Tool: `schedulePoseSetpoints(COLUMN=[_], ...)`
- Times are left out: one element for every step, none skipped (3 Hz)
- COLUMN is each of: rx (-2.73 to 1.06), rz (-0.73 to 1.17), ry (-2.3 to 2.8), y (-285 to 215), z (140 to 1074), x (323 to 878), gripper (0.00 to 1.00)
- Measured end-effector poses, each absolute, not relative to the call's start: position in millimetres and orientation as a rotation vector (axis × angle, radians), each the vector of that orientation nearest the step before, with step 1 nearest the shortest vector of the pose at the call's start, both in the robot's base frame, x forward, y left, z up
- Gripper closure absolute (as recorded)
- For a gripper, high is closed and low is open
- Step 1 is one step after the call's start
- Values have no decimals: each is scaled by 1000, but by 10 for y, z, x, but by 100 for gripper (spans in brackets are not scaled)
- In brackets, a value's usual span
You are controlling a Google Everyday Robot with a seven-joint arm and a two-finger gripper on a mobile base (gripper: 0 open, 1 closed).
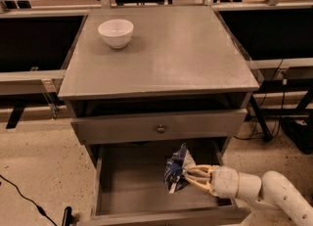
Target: Pick blue chip bag from middle drawer and place on counter
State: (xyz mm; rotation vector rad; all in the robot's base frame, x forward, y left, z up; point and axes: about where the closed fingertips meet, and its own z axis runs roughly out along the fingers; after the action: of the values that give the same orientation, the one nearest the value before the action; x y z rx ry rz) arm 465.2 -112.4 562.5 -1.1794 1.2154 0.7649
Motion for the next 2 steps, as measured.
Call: schedulePoseSetpoints(rx=[-1247, -1352], rz=[713, 662], ry=[1069, 983], y=[-1321, -1519], z=[6233, 6857], x=[4539, 4630], gripper=[100, 100])
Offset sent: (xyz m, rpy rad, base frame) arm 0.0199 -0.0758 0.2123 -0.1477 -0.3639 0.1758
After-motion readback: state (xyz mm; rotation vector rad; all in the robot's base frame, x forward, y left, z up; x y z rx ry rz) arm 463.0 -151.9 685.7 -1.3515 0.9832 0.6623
